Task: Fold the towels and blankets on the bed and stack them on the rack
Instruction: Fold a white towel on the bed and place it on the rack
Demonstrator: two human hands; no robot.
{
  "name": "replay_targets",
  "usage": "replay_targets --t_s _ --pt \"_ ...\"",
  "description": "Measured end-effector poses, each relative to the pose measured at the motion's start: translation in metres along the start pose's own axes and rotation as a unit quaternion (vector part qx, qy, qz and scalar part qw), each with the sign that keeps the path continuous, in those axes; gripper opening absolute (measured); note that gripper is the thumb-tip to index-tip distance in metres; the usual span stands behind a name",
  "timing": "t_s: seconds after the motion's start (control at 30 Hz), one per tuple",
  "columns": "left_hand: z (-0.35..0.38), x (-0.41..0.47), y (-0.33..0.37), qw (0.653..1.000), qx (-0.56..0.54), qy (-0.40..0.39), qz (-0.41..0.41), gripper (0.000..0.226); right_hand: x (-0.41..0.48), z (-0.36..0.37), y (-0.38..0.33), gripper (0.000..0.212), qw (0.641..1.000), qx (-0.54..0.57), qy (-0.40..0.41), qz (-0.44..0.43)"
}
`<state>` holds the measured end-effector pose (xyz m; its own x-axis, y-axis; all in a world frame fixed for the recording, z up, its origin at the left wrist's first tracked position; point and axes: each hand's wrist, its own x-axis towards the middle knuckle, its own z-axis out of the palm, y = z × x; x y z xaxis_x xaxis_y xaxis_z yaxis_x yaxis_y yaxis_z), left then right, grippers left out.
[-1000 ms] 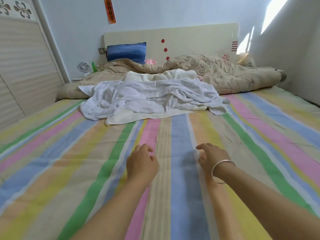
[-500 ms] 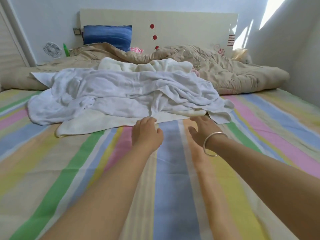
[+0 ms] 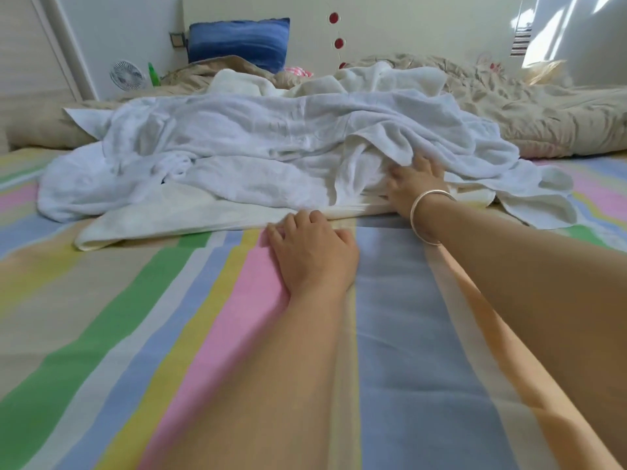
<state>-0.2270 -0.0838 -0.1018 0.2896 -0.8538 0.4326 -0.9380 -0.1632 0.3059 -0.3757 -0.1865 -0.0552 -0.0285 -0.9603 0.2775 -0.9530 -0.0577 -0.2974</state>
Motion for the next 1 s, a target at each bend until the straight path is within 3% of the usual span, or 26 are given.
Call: replay_targets --t_s 0.13,0.27,0.33,0.47,0.6,0.7,0.83,0.9,1.0 --pt "0.0 0.001 -0.004 0.997 -0.065 0.038 -0.008 0.032 -0.003 -0.008 -0.002 0.036 0.993 0.028 0.104 0.037" --pt "0.005 0.002 -0.008 0.987 -0.108 0.109 0.037 0.067 -0.056 -0.025 0.01 0.023 0.978 0.122 0.168 0.031" --pt "0.005 0.001 -0.009 0.988 -0.062 0.095 0.101 0.076 -0.092 -0.035 0.021 0.016 0.981 0.142 0.135 0.009" --pt "-0.012 -0.005 -0.002 0.972 0.061 0.014 0.226 0.051 -0.151 -0.082 0.052 0.006 0.988 0.132 0.058 -0.053" --pt "-0.044 -0.016 0.004 0.987 0.078 -0.009 0.14 0.049 -0.192 -0.127 0.087 0.029 0.991 0.085 -0.037 -0.101" --pt "-0.062 -0.036 0.01 0.978 0.101 -0.075 0.169 0.052 -0.224 -0.16 0.11 0.042 0.99 0.07 -0.029 -0.117" --pt "-0.086 -0.071 0.029 0.974 0.07 -0.03 0.211 0.017 -0.267 -0.19 0.135 0.023 0.994 0.028 -0.068 -0.079" --pt "-0.092 -0.087 0.029 0.977 0.039 -0.05 0.203 0.01 -0.284 -0.187 0.148 0.009 0.995 -0.011 -0.084 -0.049" --pt "-0.112 -0.122 0.016 0.98 0.027 -0.066 0.184 0.015 -0.311 -0.185 0.164 0.037 0.998 -0.03 -0.054 -0.015"
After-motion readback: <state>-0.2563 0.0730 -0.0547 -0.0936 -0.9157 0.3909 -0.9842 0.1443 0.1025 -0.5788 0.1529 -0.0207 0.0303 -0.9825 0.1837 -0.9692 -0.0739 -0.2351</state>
